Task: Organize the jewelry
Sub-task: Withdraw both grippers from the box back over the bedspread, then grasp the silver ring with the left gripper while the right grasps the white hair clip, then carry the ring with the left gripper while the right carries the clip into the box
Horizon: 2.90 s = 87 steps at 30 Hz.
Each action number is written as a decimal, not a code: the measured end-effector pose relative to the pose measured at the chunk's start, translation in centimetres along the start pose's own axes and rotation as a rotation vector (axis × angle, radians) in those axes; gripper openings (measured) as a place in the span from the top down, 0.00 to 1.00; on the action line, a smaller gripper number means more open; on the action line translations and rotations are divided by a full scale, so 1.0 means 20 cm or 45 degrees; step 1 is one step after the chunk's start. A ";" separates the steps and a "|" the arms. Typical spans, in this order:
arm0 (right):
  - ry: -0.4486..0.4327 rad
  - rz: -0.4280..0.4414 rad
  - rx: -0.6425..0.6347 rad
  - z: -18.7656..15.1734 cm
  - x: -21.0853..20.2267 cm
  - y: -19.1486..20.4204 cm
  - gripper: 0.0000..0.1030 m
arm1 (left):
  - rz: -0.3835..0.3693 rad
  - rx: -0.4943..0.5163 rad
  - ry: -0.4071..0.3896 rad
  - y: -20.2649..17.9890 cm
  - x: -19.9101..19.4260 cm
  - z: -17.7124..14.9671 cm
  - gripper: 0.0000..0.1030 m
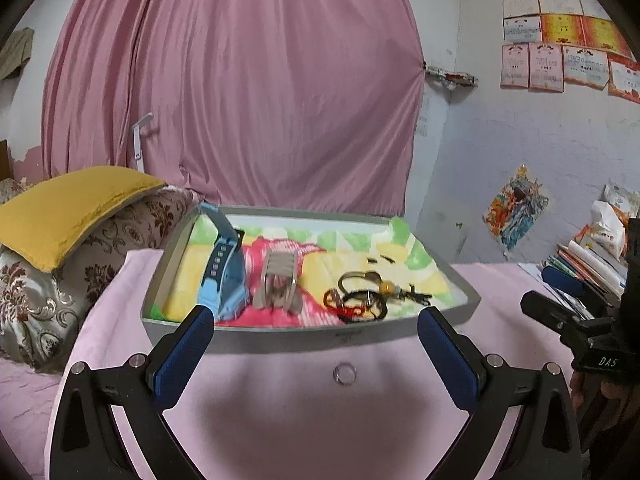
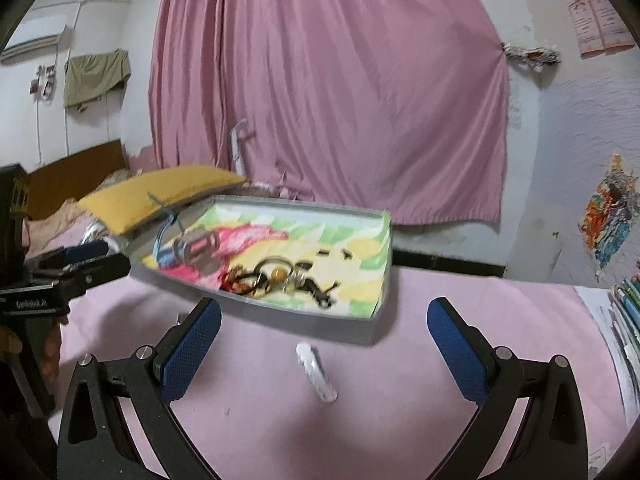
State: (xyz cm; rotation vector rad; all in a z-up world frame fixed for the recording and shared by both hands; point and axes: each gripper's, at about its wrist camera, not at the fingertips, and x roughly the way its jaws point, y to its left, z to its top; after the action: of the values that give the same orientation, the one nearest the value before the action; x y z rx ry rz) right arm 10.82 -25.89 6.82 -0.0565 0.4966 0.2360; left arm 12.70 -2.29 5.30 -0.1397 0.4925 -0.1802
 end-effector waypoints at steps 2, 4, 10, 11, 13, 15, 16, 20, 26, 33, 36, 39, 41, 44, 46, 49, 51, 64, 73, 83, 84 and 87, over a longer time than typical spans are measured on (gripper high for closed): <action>0.027 0.000 -0.011 -0.01 0.01 0.01 0.02 | 0.006 0.002 0.030 0.00 0.01 -0.01 0.01; 0.057 0.006 -0.017 -0.02 0.02 0.01 0.02 | 0.012 0.005 0.055 -0.01 0.02 -0.02 0.01; 0.158 0.010 0.007 -0.05 0.10 0.00 0.02 | 0.030 0.003 0.157 -0.01 0.09 -0.04 0.01; 0.186 0.005 0.014 -0.05 0.12 0.00 0.02 | 0.028 0.002 0.193 -0.01 0.11 -0.05 0.01; 0.246 0.007 0.031 -0.06 0.16 -0.01 0.02 | 0.014 -0.002 0.263 0.00 0.15 -0.05 0.01; 0.275 0.021 0.045 -0.07 0.19 -0.02 0.02 | -0.004 -0.009 0.308 0.00 0.19 -0.07 0.01; 0.284 0.024 0.049 -0.07 0.20 -0.03 0.02 | -0.008 -0.009 0.318 -0.01 0.20 -0.07 0.01; 0.327 0.033 0.061 -0.08 0.24 -0.03 0.02 | -0.031 0.000 0.350 -0.03 0.24 -0.08 0.01; 0.380 0.074 0.032 -0.09 0.29 0.00 0.18 | -0.070 0.034 0.416 -0.07 0.32 -0.09 0.21; 0.441 0.134 0.005 -0.09 0.34 0.03 0.43 | -0.138 0.061 0.524 -0.10 0.40 -0.11 0.51; 0.463 0.141 0.012 -0.09 0.36 0.03 0.48 | -0.136 0.098 0.532 -0.12 0.41 -0.11 0.58; 0.500 0.132 0.023 -0.10 0.39 0.02 0.60 | -0.111 0.130 0.546 -0.13 0.41 -0.11 0.62; 0.510 0.127 0.022 -0.11 0.40 0.03 0.64 | -0.089 0.148 0.558 -0.14 0.41 -0.11 0.65; 0.515 0.118 0.008 -0.11 0.40 0.03 0.64 | -0.082 0.156 0.565 -0.14 0.41 -0.11 0.67; 0.517 0.111 -0.004 -0.11 0.40 0.04 0.64 | -0.070 0.169 0.569 -0.14 0.41 -0.10 0.68; 0.520 0.106 -0.021 -0.10 0.41 0.05 0.64 | -0.072 0.181 0.569 -0.14 0.41 -0.11 0.70; 0.521 0.102 -0.032 -0.10 0.41 0.06 0.64 | -0.074 0.188 0.569 -0.15 0.41 -0.11 0.70; 0.516 0.127 -0.089 -0.11 0.39 0.08 0.80 | -0.079 0.229 0.571 -0.17 0.41 -0.11 0.83; 0.514 0.138 -0.099 -0.12 0.36 0.09 0.89 | -0.105 0.211 0.560 -0.15 0.38 -0.12 0.94; 0.514 0.145 -0.100 -0.13 0.35 0.10 0.89 | -0.130 0.171 0.556 -0.15 0.36 -0.13 0.94; 0.514 0.145 -0.100 -0.13 0.34 0.10 0.89 | -0.131 0.167 0.554 -0.15 0.36 -0.13 0.94; 0.514 0.141 -0.102 -0.13 0.34 0.10 0.89 | -0.131 0.160 0.551 -0.15 0.35 -0.13 0.94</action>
State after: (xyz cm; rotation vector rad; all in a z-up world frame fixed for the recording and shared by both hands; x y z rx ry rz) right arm 15.03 -22.76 1.29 -0.1570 0.8930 0.3555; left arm 17.11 -6.87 0.30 -0.0012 0.9032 -0.3446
